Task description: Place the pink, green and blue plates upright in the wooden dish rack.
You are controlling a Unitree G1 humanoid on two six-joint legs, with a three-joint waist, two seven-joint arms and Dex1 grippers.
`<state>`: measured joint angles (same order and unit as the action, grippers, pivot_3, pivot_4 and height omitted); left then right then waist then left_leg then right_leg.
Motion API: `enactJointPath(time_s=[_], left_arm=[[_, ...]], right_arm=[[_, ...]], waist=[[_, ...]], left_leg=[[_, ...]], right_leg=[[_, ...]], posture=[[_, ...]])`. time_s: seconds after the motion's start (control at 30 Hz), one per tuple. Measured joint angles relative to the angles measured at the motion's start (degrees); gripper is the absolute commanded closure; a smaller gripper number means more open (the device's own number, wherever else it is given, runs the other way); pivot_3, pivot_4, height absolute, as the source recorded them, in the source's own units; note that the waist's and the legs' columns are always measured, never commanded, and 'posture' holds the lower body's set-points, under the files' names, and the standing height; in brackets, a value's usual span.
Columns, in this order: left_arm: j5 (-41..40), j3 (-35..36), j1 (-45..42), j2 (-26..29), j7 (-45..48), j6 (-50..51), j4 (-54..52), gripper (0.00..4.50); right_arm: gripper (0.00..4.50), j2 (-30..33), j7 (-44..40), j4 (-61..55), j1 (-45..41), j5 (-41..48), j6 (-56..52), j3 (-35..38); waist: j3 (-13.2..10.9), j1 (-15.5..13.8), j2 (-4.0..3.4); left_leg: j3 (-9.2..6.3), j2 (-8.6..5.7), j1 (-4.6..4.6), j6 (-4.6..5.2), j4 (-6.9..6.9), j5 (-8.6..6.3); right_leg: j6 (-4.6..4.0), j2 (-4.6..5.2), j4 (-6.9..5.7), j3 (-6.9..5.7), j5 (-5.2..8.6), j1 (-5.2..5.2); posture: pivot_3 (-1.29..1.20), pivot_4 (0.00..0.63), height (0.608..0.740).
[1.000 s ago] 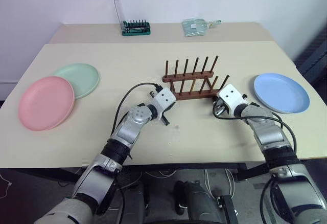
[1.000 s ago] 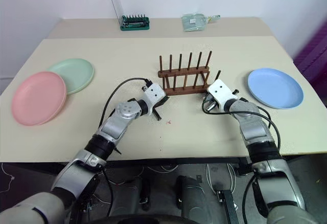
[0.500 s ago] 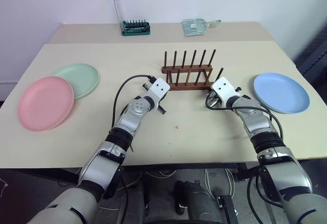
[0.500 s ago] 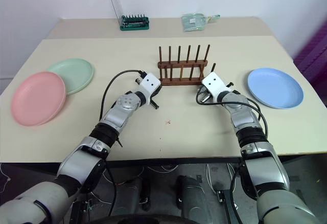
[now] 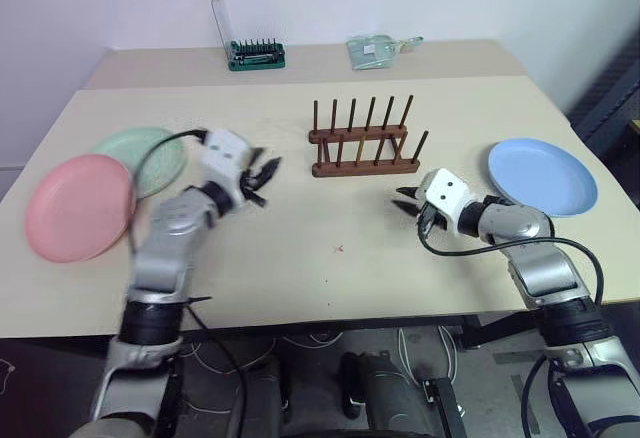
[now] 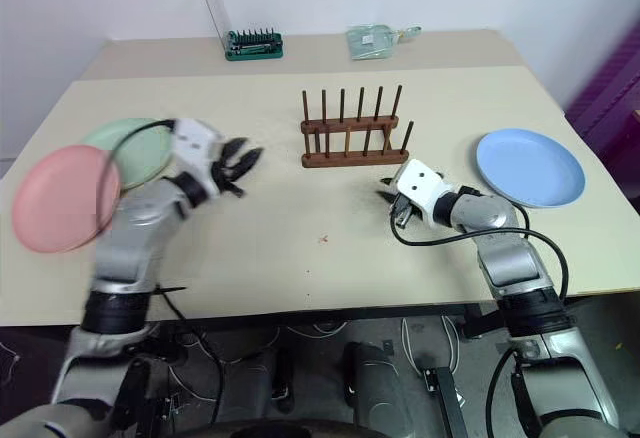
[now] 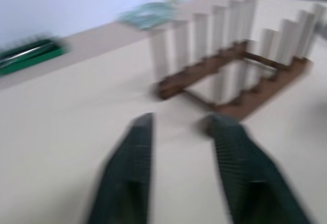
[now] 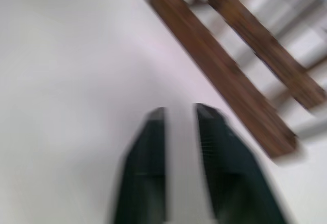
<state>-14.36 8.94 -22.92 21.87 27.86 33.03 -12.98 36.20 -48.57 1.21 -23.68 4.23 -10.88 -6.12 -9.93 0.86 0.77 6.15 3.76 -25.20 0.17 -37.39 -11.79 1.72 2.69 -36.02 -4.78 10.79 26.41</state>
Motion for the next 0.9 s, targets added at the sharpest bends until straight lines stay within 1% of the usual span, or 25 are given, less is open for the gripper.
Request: enactJointPath(time_s=[0.03,0.07,0.1,0.13,0.17,0.23,0.37,0.4,0.43,0.5,0.57,0.63,0.83,0.9], left_arm=[[-1.42,3.86,2.13,1.03,-1.21,2.53,-2.59,0.99],[-2.0,6.86,3.51,1.82,-2.54,4.06,-3.83,0.57],[-2.43,10.67,5.18,2.41,-4.62,5.47,-5.39,0.02],[-2.48,14.11,6.21,2.45,-6.93,6.46,-6.36,0.0],[-2.41,17.33,6.63,2.45,-9.26,7.0,-6.83,0.0],[-1.83,24.19,6.76,1.69,-16.2,8.85,-7.97,0.0],[0.6,41.32,5.26,0.57,-31.66,13.1,-7.99,0.0],[0.88,44.36,5.78,0.65,-33.7,14.36,-8.17,0.0],[0.86,45.92,7.62,0.66,-34.38,15.93,-8.78,0.0],[0.43,46.18,10.22,-0.54,-34.72,19.8,-9.8,0.0],[-0.97,46.96,10.34,-3.69,-35.8,23.48,-10.25,0.0],[-2.16,47.0,10.43,-5.29,-36.23,26.7,-10.27,0.0],[-4.35,47.08,9.28,-5.49,-36.53,28.04,-10.04,0.0],[-5.66,48.64,6.55,-5.57,-37.21,29.38,-7.98,0.0]], right_arm=[[1.7,-0.45,-0.98,-1.52,-0.35,1.25,-1.62,-0.19],[1.25,-0.89,-1.56,-2.52,-0.72,2.04,-2.65,-0.29],[0.68,-2.08,-2.02,-2.95,-1.87,2.97,-3.91,-0.54],[0.22,-2.99,-2.25,-3.41,-2.73,3.63,-4.6,-0.72],[0.03,-3.56,-2.36,-3.67,-3.42,3.98,-5.03,-0.92],[0.03,-4.65,-2.36,-2.99,-5.23,3.74,-4.79,-2.22],[0.03,-5.89,-2.93,1.03,-7.22,2.66,-1.89,-4.39],[0.03,-6.1,-3.16,2.34,-7.54,2.56,-1.09,-4.75],[0.03,-6.53,-3.4,3.82,-8.1,2.29,-0.42,-4.93],[0.03,-7.36,-3.56,6.06,-9.18,1.73,0.87,-5.32],[0.03,-8.46,-3.68,7.15,-10.12,1.53,2.06,-5.83],[0.03,-9.2,-3.77,7.68,-10.65,1.51,2.97,-6.37],[0.03,-9.3,-3.69,8.21,-10.68,1.03,4.02,-6.48],[0.03,-9.31,-3.44,8.19,-10.39,0.96,4.11,-6.48]], waist=[[0.0,0.0,0.0],[0.0,-0.1,0.01],[-0.01,-0.12,0.03],[-0.01,-0.15,0.03],[-0.01,-0.3,0.04],[-0.01,-0.52,0.07],[0.04,-0.31,0.2],[0.06,-0.31,0.23],[0.06,-0.31,0.24],[0.08,-0.67,0.28],[0.1,-1.13,0.3],[0.13,-1.35,0.46],[0.15,-1.4,0.57],[0.15,-1.48,0.57]], left_leg=[[0.0,0.0,0.0,0.0,0.0,0.0],[-0.01,0.0,0.0,0.0,0.0,0.0],[-0.01,0.0,-0.02,0.0,-0.02,0.0],[-0.02,0.0,-0.02,0.0,-0.02,0.0],[-0.03,0.0,-0.03,0.0,-0.02,0.0],[-0.06,-0.01,-0.06,-0.01,-0.04,0.0],[-0.03,-0.05,-0.08,-0.01,-0.03,0.0],[-0.03,-0.06,-0.08,-0.01,-0.02,0.0],[0.0,-0.06,-0.07,-0.01,-0.01,-0.01],[-0.02,-0.06,-0.07,-0.04,-0.05,0.0],[-0.02,-0.04,-0.08,-0.06,-0.08,0.0],[-0.03,-0.04,-0.08,-0.09,-0.08,-0.02],[-0.02,-0.03,-0.08,-0.21,-0.03,-0.09],[-0.03,-0.03,-0.08,-0.21,-0.04,-0.1]], right_leg=[[-0.05,0.01,0.0,0.0,0.03,0.0],[-0.08,0.01,0.0,0.0,0.04,-0.01],[-0.15,0.01,0.0,-0.02,0.09,0.01],[-0.16,0.02,0.0,-0.02,0.09,0.0],[-0.16,0.03,0.0,-0.03,0.09,-0.01],[-0.16,0.09,0.02,-0.08,0.09,-0.02],[-0.16,0.13,0.07,-0.08,0.08,-0.03],[-0.16,0.13,0.06,-0.08,0.08,-0.04],[-0.16,0.15,0.06,-0.08,0.07,-0.04],[-0.19,0.17,0.03,-0.11,0.08,-0.06],[-0.21,0.18,0.04,-0.11,0.1,-0.06],[-0.22,0.18,0.04,-0.11,0.1,-0.05],[-0.31,0.2,0.05,-0.11,0.07,-0.02],[-0.3,0.2,0.05,-0.12,0.08,-0.02]], posture=[[0.0,0.15,0.73],[0.0,0.15,0.73],[0.0,0.15,0.73],[0.0,0.15,0.73],[0.0,0.15,0.73],[0.0,0.15,0.73],[0.0,0.15,0.73],[0.0,0.15,0.73],[0.0,0.15,0.73],[0.0,0.15,0.73],[0.0,0.15,0.73],[0.0,0.15,0.73],[0.0,0.15,0.73],[0.0,0.15,0.73]])
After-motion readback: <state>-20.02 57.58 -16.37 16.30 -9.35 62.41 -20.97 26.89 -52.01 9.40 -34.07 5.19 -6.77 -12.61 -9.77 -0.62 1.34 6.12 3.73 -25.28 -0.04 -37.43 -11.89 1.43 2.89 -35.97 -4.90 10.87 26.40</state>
